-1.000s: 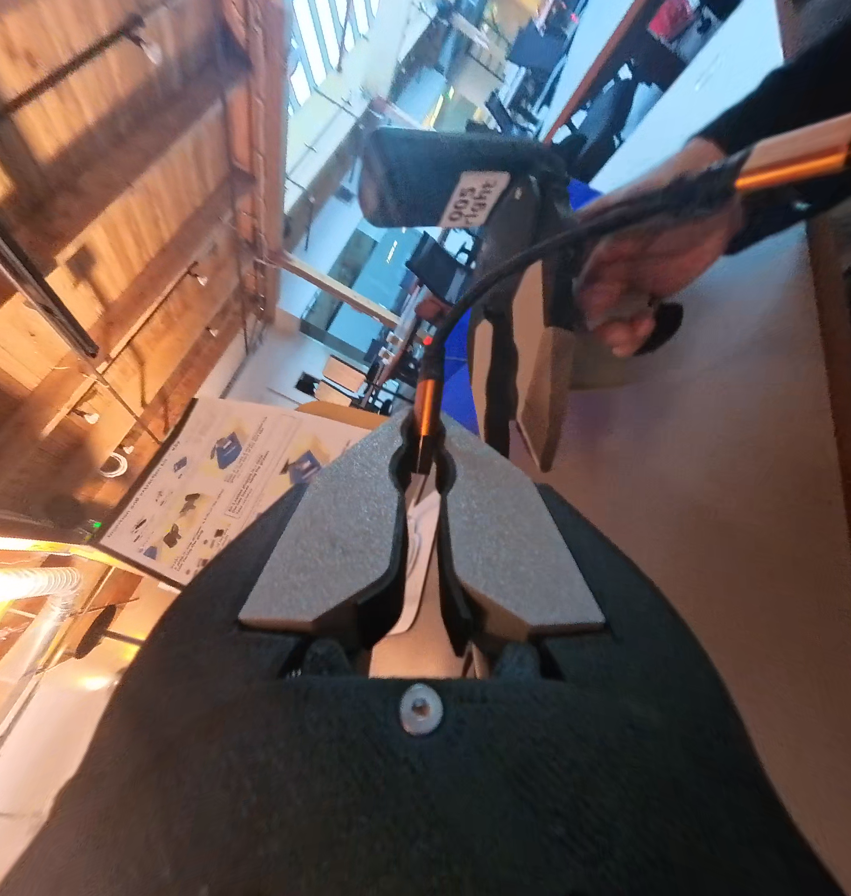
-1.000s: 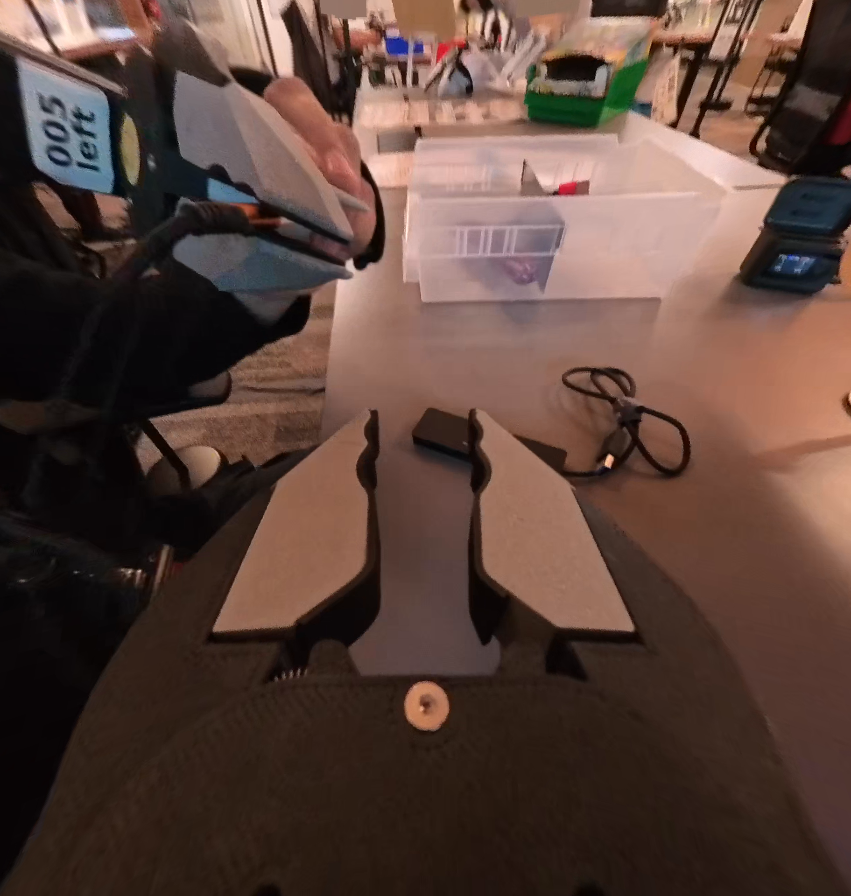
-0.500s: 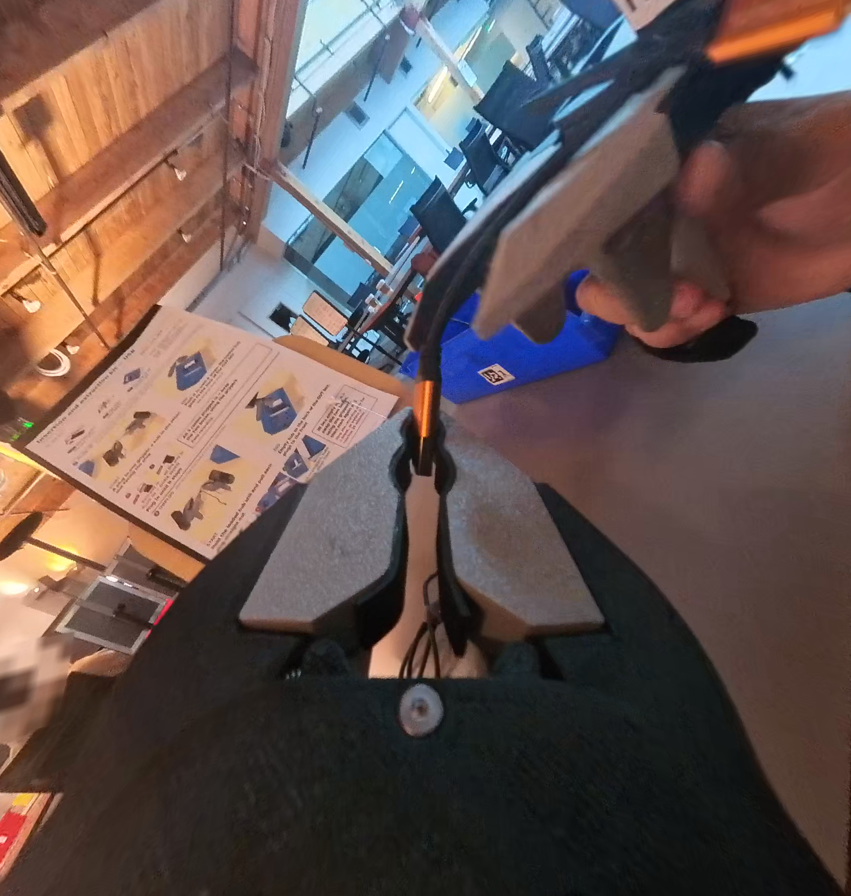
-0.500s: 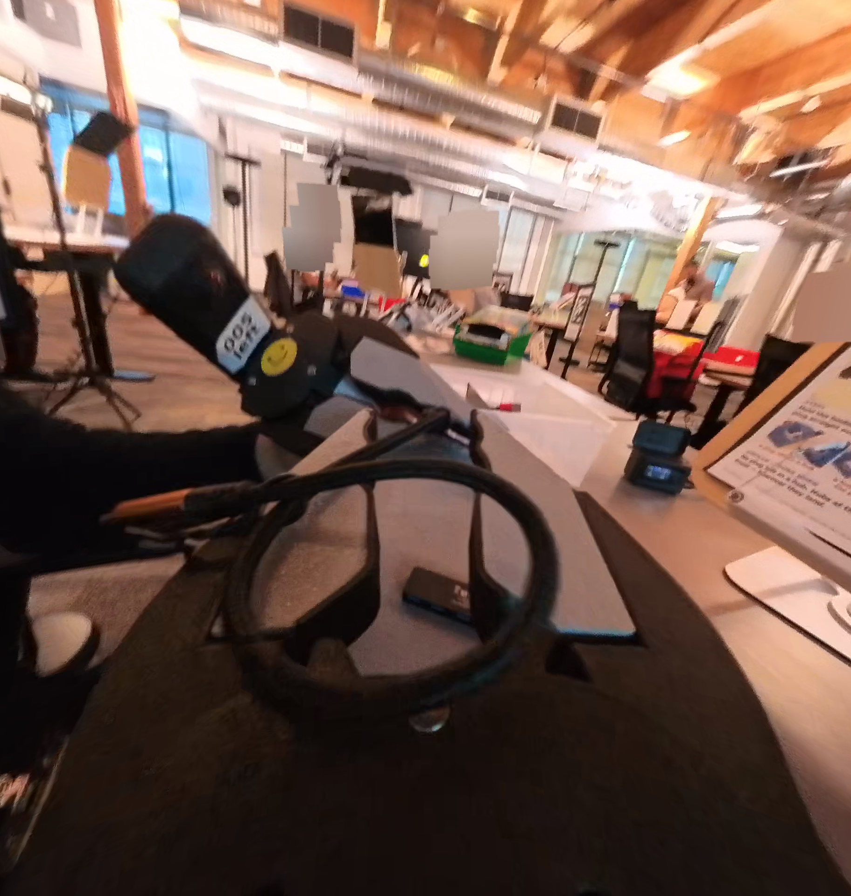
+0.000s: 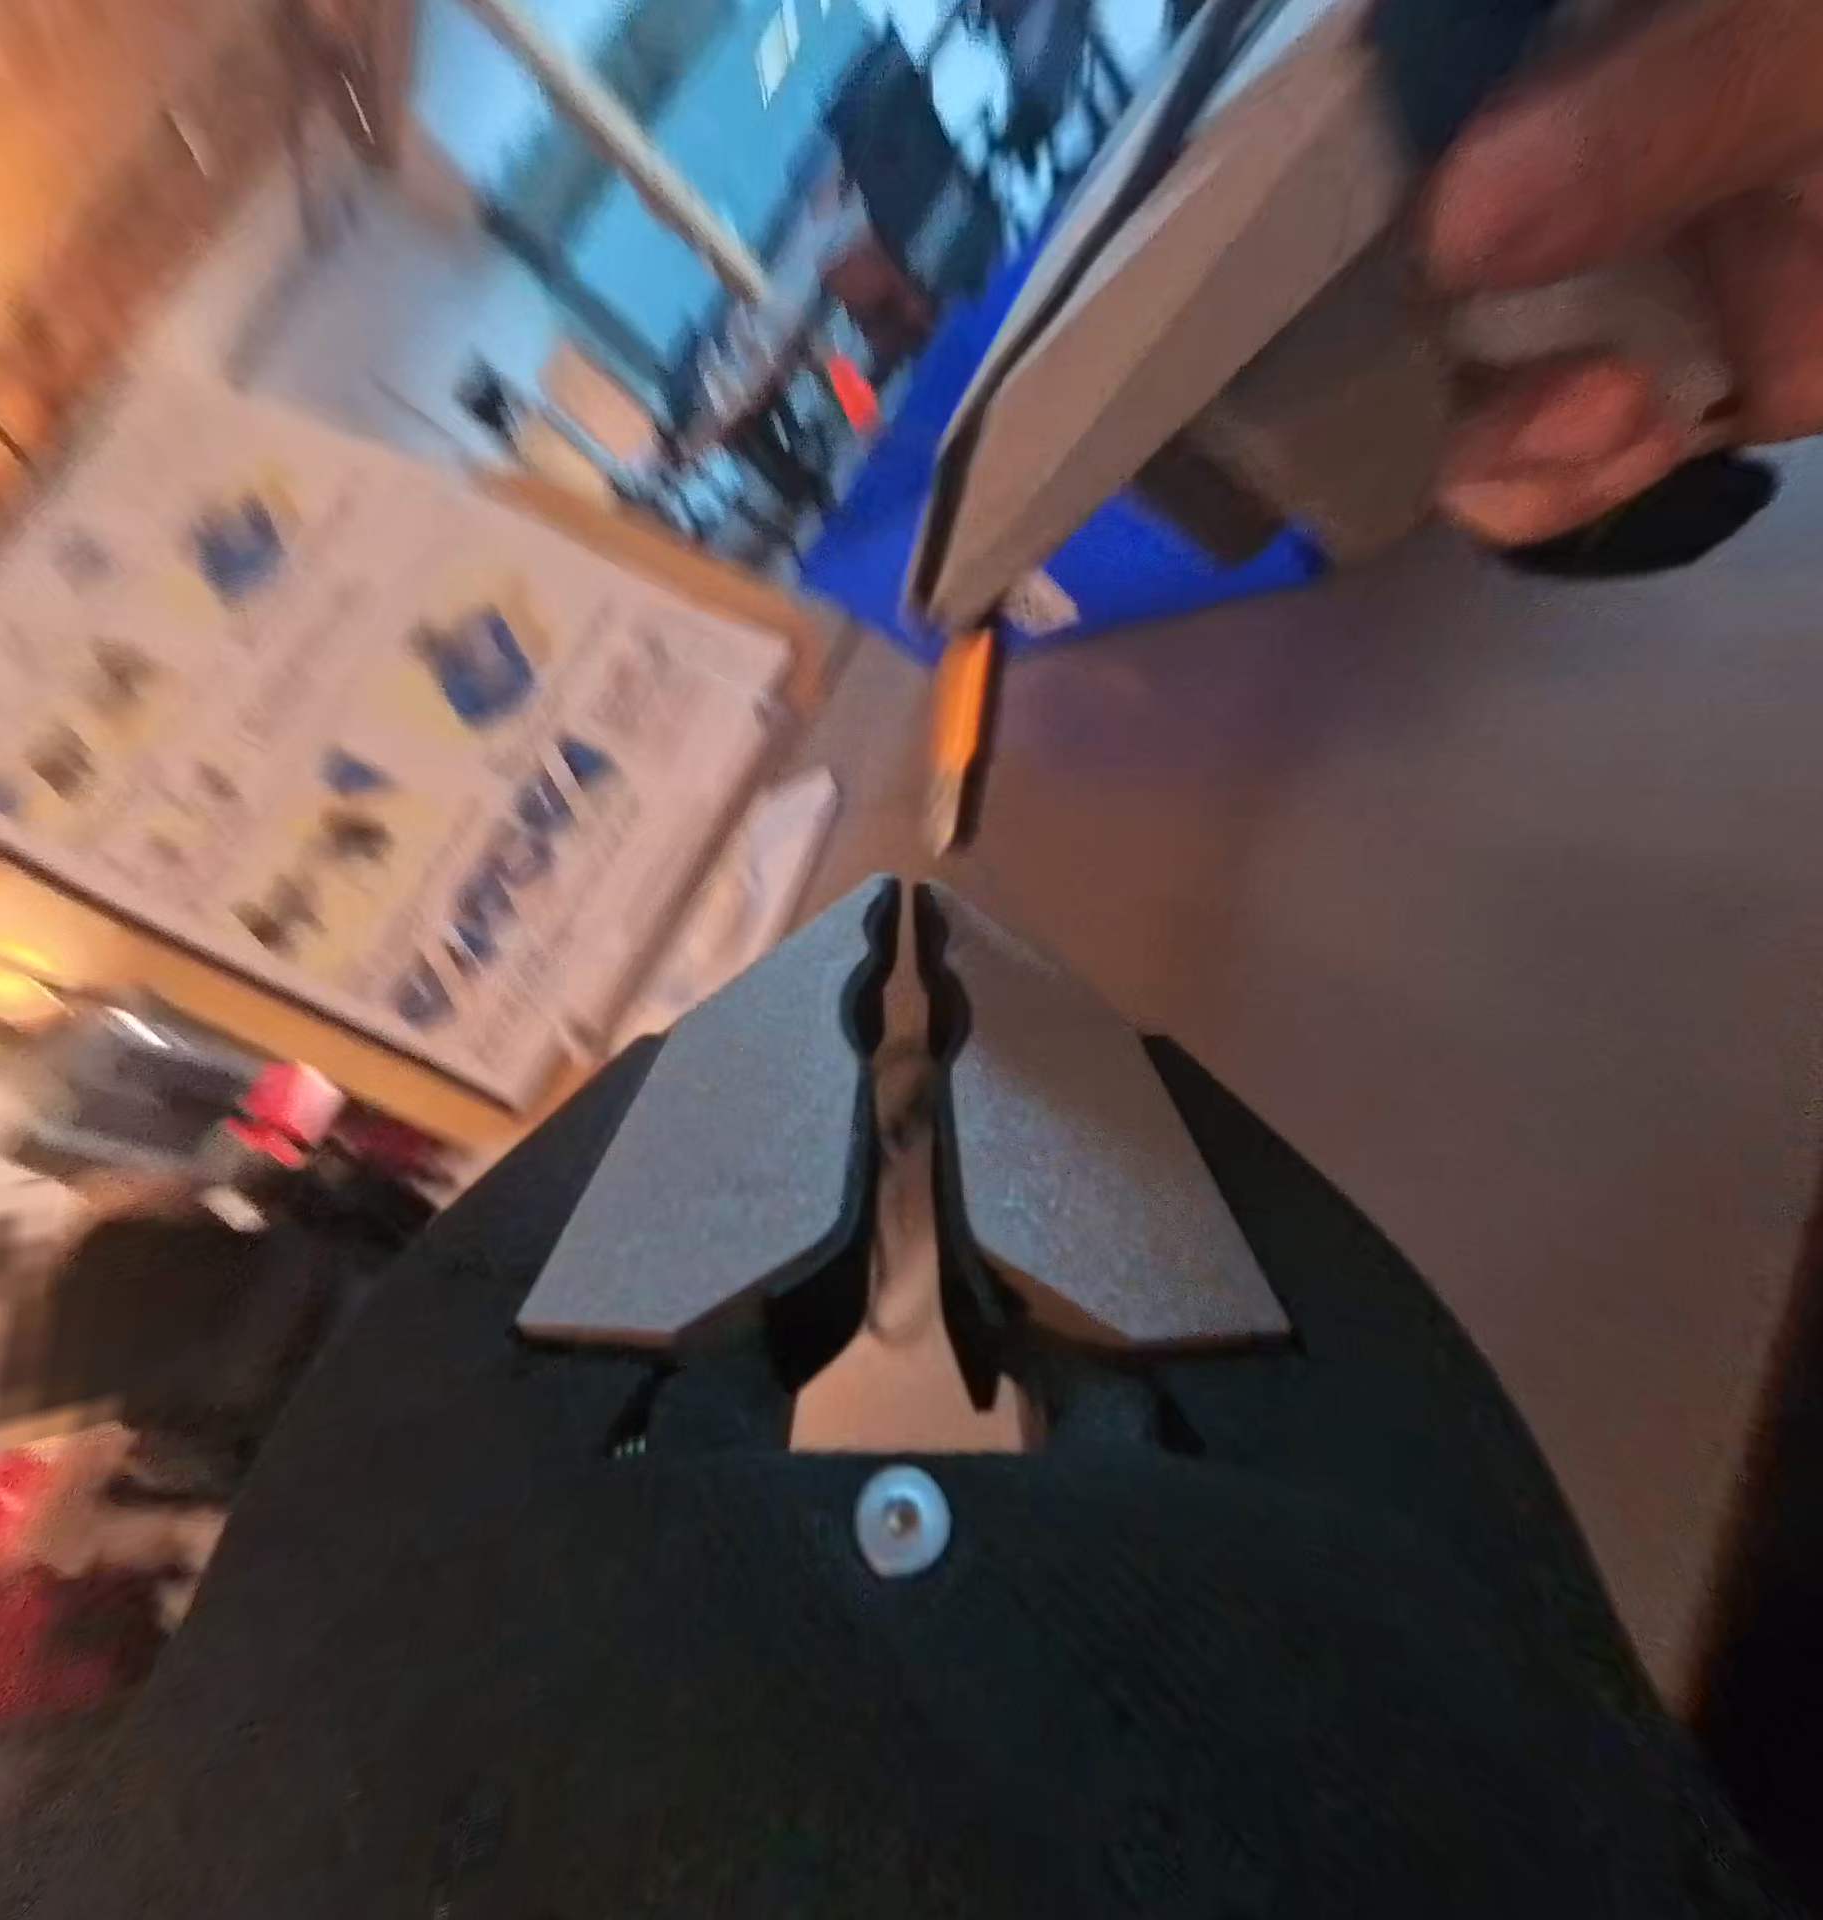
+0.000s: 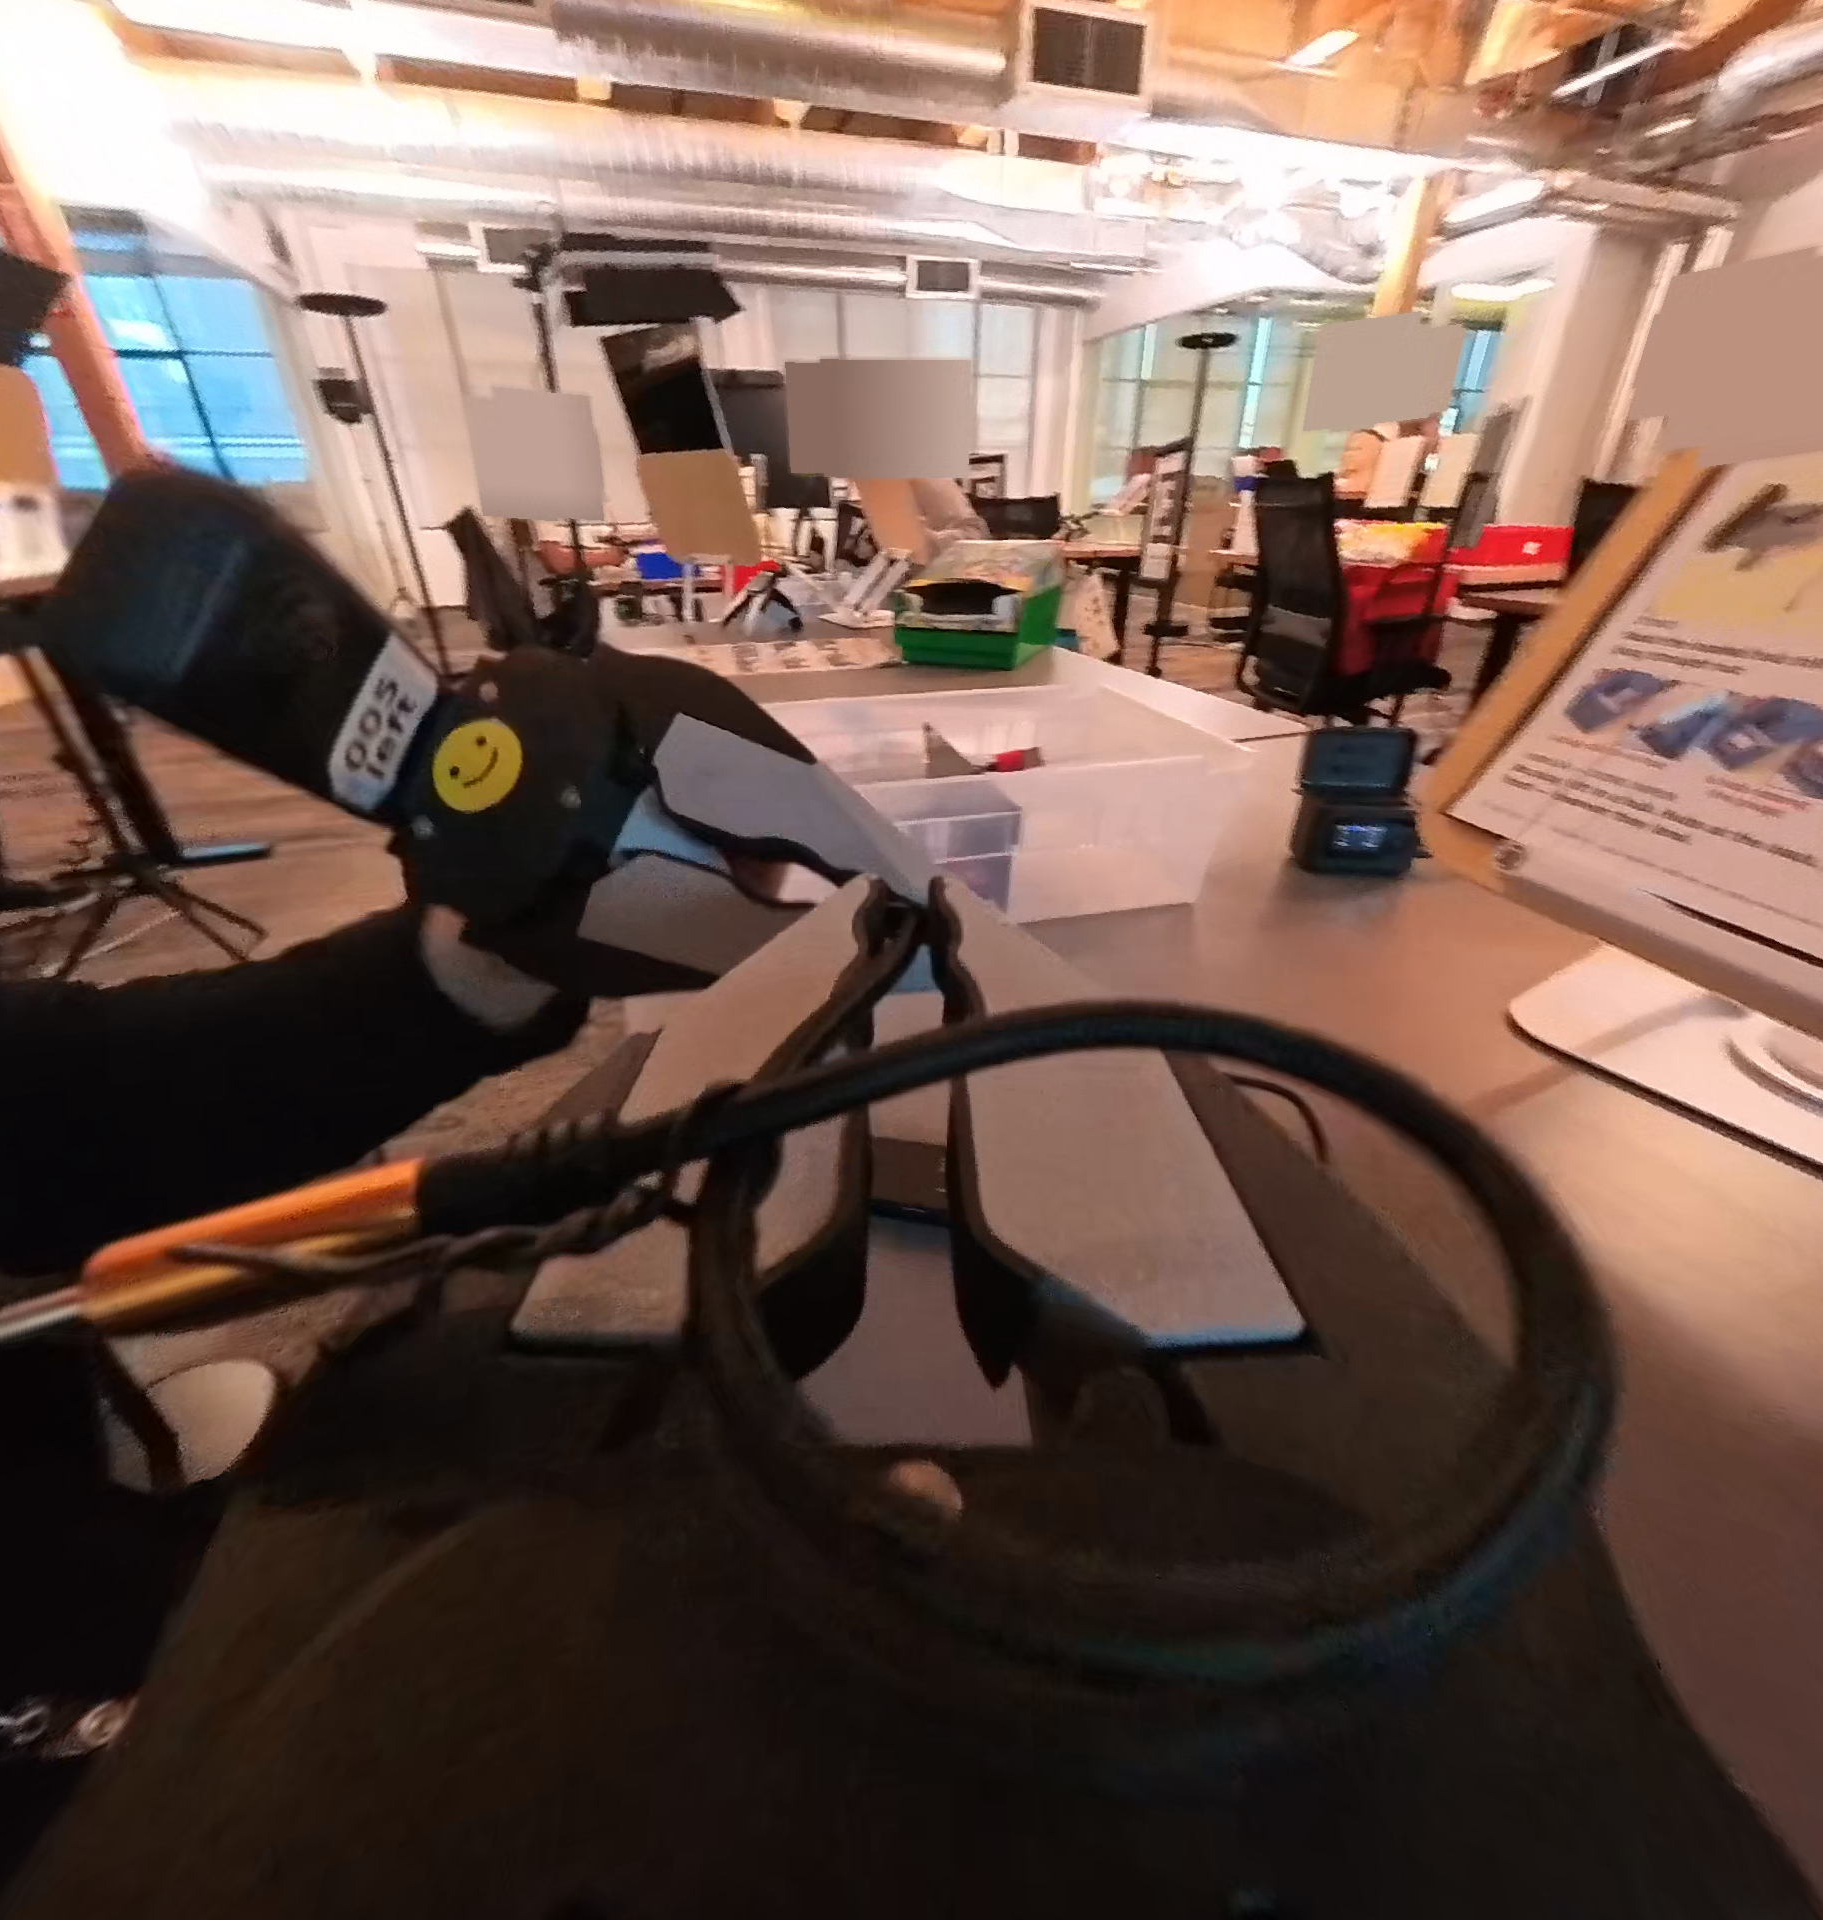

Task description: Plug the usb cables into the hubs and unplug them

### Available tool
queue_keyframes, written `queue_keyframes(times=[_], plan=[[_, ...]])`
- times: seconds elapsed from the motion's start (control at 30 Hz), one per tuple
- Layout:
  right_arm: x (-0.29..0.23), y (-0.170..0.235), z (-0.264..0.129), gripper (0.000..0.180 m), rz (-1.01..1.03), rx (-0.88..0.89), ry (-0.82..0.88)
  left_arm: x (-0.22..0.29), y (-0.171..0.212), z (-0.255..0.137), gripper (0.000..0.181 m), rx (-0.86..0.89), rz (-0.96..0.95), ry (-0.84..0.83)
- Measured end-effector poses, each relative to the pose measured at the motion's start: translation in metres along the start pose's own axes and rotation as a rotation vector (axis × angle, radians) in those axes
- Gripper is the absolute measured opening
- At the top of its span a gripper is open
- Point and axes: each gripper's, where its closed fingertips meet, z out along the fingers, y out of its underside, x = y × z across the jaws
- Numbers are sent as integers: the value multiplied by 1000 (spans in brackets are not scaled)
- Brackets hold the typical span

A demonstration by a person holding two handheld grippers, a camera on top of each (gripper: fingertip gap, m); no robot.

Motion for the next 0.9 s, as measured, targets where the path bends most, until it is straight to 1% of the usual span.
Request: queue_keyframes(times=[0.07,0.1,0.13,0.17,0.2,0.23,0.3,0.33,0.4,0.43,0.53,0.6,0.7,0.8,0.9], plan=[[16,0,-7,3,16,1,46,4,33,3,22,-174,-241,143],[25,2,-10,3,22,-1,69,12,44,2,40,-222,-364,237],[33,4,-13,3,28,-8,94,21,54,1,49,-261,-469,319],[41,7,-16,3,37,-13,117,29,67,1,59,-308,-545,379],[47,9,-18,3,48,-12,130,37,82,1,72,-375,-594,419],[52,12,-19,3,60,-9,139,45,97,3,80,-447,-618,451],[62,19,-21,3,72,-20,165,63,122,3,79,-573,-639,510],[66,24,-22,3,69,-35,180,67,131,7,80,-603,-626,503],[74,36,-21,3,60,-88,206,66,127,10,48,-569,-610,506],[75,42,-20,3,56,-118,212,67,126,8,38,-570,-595,520],[77,54,-17,3,29,-178,217,66,127,8,37,-573,-578,530],[69,59,-12,3,11,-200,167,58,128,10,35,-548,-556,499],[43,68,-3,2,-59,-246,26,39,104,8,34,-403,-626,492],[28,87,2,3,-185,-352,-36,27,79,-4,34,-282,-696,537],[15,108,10,3,-272,-438,-68,20,64,-8,35,-180,-796,567]])
